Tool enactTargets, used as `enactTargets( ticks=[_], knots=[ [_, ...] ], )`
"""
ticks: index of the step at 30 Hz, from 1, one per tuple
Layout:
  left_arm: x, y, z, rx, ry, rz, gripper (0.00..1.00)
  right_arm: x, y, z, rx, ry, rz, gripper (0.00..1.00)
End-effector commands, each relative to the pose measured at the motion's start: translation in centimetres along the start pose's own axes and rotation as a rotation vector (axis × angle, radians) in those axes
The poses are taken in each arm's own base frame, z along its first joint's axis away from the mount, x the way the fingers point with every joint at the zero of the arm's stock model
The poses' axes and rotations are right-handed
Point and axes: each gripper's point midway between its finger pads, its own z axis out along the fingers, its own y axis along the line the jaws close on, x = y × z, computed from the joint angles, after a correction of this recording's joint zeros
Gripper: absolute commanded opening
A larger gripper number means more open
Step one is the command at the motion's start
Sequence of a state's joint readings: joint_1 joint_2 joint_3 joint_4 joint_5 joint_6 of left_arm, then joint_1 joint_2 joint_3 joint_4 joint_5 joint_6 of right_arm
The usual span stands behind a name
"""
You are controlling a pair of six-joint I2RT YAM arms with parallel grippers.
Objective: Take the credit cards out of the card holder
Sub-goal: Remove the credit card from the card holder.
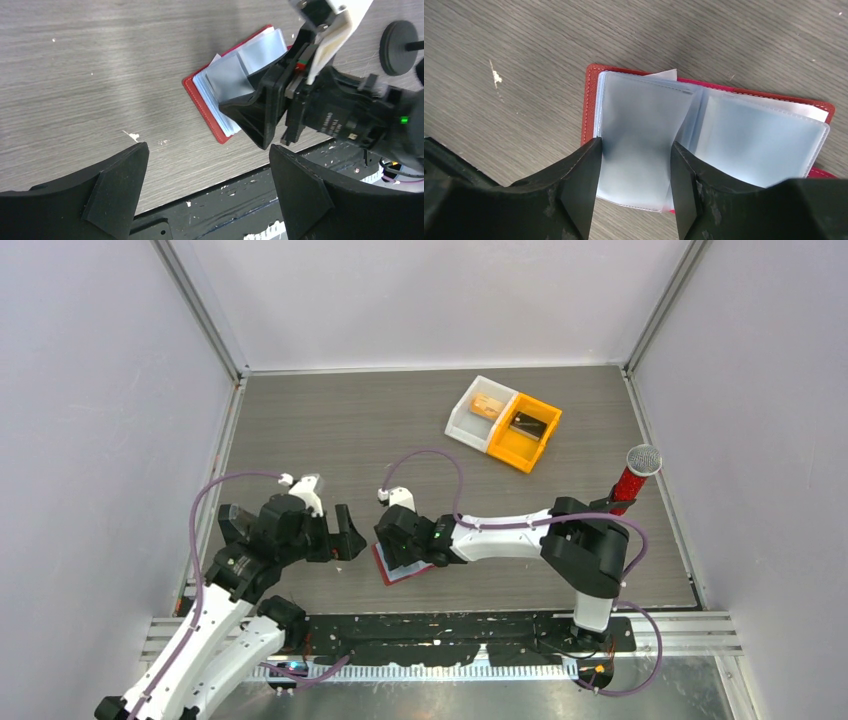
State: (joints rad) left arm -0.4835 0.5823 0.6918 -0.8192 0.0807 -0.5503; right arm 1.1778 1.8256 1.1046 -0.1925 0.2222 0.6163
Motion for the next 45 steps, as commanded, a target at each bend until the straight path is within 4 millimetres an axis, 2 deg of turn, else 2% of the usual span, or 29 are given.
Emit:
enactTargets(
  ticks=[1,8,12,17,26,30,33,38,45],
  knots=[
    [0.4,-0.6,1.0,0.032,0.028,-0.029,0.93,-2.2,2.1,-1.5,-0.105,-0.073,0.070,0.57],
    [1.3,-1.3,1.7,0.070,0.076,-0.053,0.86,-2.2,1.8,-1.8,-0.154,-0.093,0.137,0.55],
    [1.7,-1.2,2.2,0.072,0.085,-0.062,0.84,-2.8,2.0,-2.1,-0.237,-0.119,0.200,0.56],
    [2.5,-1.4,3.4,0.090,0.124,-0.099,0.78,-2.9,2.3,-2.3,-0.346,-0.134,0.262,0.53],
    [3.3,-0.6,5.6,0.042,0.158,-0.144,0.72,-2.9,1.6,-2.8,-0.458,-0.145,0.335,0.48],
    [3.6,-0.5,6.6,0.031,0.190,-0.160,0.61,-3.2,1.2,-3.2,-0.519,-0.154,0.368,0.48],
    [3.5,-0.6,7.2,0.024,0.208,-0.165,0.48,-3.3,1.2,-3.6,-0.546,-0.155,0.370,0.50],
    [2.8,-0.9,8.5,0.022,0.214,-0.169,0.31,-3.3,1.5,-4.0,-0.586,-0.161,0.373,0.53],
    [2.8,-2.0,11.3,0.062,0.280,-0.183,0.19,-3.0,0.6,-3.9,-0.592,-0.160,0.388,0.53]
  ],
)
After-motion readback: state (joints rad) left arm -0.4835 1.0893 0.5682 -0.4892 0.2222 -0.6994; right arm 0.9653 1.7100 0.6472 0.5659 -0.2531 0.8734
